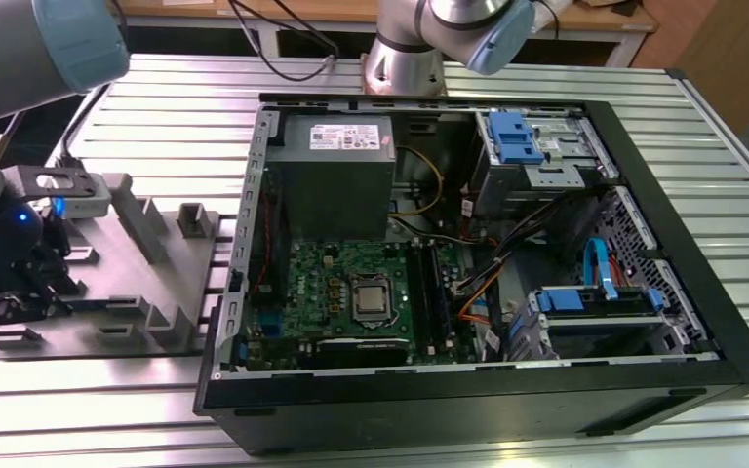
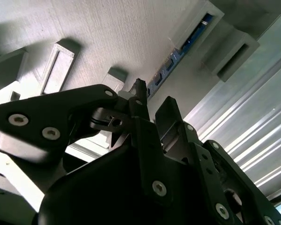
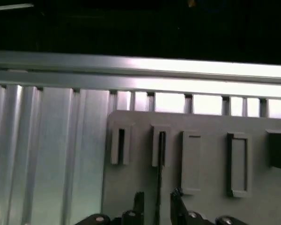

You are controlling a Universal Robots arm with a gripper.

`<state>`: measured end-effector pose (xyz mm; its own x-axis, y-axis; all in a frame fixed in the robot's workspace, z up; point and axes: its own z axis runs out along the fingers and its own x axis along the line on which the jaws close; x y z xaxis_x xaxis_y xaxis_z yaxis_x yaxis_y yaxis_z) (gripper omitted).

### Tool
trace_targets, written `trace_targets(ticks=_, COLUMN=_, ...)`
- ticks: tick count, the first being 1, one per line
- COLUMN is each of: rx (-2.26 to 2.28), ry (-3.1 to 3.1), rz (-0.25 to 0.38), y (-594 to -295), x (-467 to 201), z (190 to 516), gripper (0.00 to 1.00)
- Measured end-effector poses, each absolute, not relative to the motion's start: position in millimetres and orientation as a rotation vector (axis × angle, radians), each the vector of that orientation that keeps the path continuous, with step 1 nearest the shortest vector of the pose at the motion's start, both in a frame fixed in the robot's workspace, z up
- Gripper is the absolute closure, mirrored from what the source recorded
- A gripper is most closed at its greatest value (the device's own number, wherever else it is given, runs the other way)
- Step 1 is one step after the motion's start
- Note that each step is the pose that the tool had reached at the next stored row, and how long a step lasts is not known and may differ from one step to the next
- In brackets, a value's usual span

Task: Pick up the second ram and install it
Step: 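Pick up the second ram and move it above second insertion slot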

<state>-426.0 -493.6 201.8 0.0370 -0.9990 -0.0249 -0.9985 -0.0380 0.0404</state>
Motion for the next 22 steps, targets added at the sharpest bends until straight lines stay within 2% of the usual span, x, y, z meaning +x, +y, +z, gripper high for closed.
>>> trace_targets(ticks=22, rx=2.255, ry=-2.171, rz=-0.068, y=-492.0, x=-426.1, z=195.9, gripper=0.64)
